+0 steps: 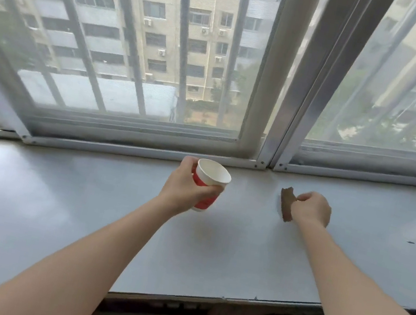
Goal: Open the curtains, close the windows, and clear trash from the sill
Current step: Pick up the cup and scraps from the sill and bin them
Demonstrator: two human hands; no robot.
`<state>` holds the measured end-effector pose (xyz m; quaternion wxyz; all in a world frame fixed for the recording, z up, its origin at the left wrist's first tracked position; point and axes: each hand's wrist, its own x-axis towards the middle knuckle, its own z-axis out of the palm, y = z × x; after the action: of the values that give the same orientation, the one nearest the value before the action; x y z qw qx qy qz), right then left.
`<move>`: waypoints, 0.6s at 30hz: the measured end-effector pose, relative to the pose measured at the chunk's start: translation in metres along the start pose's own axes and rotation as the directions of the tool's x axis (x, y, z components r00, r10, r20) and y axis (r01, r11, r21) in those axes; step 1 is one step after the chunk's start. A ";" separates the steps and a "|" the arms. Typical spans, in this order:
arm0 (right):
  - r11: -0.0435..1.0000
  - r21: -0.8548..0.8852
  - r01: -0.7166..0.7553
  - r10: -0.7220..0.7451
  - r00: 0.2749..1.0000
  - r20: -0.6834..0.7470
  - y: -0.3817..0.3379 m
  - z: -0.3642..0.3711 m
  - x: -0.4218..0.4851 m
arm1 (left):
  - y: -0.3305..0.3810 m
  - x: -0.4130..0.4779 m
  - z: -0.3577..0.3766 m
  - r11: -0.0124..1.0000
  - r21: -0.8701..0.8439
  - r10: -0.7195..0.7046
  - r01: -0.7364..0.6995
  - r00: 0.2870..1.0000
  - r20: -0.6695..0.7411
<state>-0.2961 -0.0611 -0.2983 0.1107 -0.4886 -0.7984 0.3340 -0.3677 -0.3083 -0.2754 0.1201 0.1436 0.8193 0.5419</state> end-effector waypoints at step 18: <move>0.892 0.386 0.234 -0.436 0.225 0.871 -0.192 0.116 -0.316 | -0.102 -0.194 -0.244 0.966 -0.224 -0.194 0.132 0.939 -0.284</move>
<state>-0.3324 -0.4377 -0.2148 -0.2661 -0.0034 -0.7621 0.5902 -0.2837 -0.6253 -0.2684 0.0514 -0.0231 0.7781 0.6256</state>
